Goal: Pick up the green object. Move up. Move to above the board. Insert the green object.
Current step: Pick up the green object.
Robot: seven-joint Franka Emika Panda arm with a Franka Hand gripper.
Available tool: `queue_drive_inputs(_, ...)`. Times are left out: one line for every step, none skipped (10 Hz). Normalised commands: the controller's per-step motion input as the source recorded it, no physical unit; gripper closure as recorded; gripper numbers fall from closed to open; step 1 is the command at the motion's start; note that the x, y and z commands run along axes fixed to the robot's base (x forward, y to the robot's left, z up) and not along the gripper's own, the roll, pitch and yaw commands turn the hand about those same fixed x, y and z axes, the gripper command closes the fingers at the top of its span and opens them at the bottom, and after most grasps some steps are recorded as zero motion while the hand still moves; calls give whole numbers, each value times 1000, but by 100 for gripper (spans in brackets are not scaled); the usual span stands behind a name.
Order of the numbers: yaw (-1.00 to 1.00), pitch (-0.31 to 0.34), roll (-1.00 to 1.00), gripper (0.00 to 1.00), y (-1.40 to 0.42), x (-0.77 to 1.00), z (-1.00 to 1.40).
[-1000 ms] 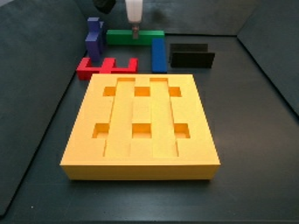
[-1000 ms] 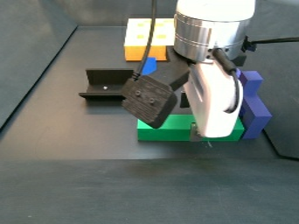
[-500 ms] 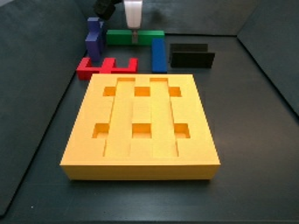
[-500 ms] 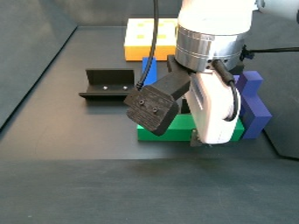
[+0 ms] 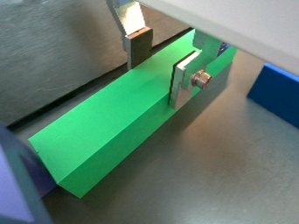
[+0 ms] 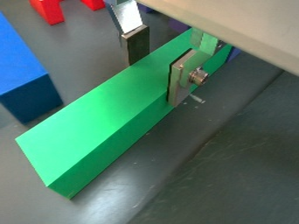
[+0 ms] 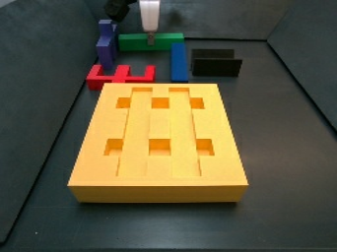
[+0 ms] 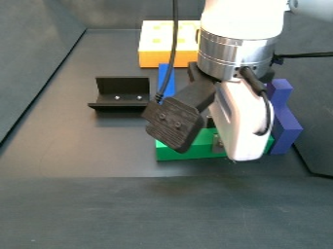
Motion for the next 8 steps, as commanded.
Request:
queue_drive_inputs(0, 0, 0, 100, 0, 0, 0)
queue_drive_inputs(0, 0, 0, 100, 0, 0, 0)
queue_drive_inputs(0, 0, 0, 100, 0, 0, 0)
queue_drive_inputs(0, 0, 0, 100, 0, 0, 0)
queue_drive_inputs(0, 0, 0, 100, 0, 0, 0)
queue_drive_inputs(0, 0, 0, 100, 0, 0, 0)
queue_drive_inputs(0, 0, 0, 100, 0, 0, 0)
queue_drive_inputs(0, 0, 0, 100, 0, 0, 0)
